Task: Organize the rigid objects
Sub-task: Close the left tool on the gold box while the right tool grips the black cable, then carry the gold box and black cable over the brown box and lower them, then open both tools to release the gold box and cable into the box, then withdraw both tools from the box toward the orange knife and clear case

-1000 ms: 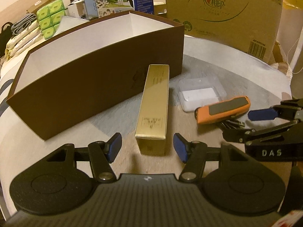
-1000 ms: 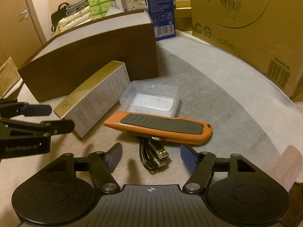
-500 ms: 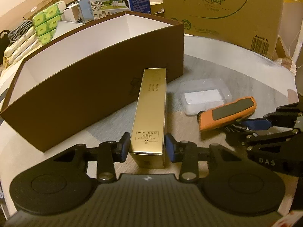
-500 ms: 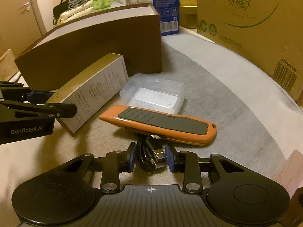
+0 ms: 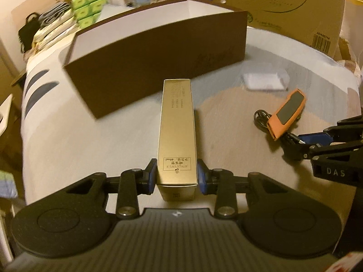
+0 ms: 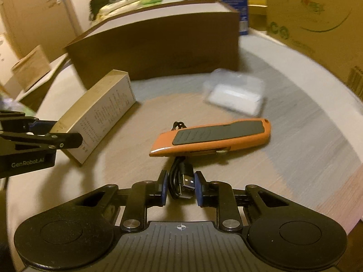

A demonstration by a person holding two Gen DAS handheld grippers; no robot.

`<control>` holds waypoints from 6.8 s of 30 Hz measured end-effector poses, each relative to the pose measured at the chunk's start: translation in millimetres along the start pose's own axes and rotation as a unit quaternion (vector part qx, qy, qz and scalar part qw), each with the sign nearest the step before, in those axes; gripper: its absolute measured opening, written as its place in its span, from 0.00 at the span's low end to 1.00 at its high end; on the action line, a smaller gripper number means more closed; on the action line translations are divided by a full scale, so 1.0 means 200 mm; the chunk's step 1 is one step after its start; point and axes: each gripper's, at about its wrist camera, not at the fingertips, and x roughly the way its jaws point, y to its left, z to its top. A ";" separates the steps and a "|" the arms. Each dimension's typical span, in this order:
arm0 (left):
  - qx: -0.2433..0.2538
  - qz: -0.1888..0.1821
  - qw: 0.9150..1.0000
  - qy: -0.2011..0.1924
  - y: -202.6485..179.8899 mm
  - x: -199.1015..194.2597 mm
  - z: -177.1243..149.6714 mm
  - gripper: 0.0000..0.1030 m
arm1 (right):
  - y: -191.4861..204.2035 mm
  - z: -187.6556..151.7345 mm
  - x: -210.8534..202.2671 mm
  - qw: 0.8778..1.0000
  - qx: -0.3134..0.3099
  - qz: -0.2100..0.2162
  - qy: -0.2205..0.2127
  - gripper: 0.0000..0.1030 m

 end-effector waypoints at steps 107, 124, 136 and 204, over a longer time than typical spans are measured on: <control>-0.062 0.003 0.996 -0.062 0.31 -0.33 0.22 0.31 | 0.21 0.46 -0.16 0.997 -0.028 0.052 -0.055 0.13; -0.061 0.019 0.992 -0.106 0.54 -0.14 0.90 0.31 | -0.03 1.15 -0.09 0.991 -0.021 0.024 -0.127 0.13; -0.049 0.018 0.996 -0.078 0.52 0.24 1.16 0.31 | -0.14 1.38 0.27 0.995 -0.022 -0.019 -0.096 0.13; -0.054 -0.027 0.995 -0.080 0.38 -0.33 0.63 0.49 | -0.04 0.80 -0.28 0.993 0.029 -0.004 -0.117 0.62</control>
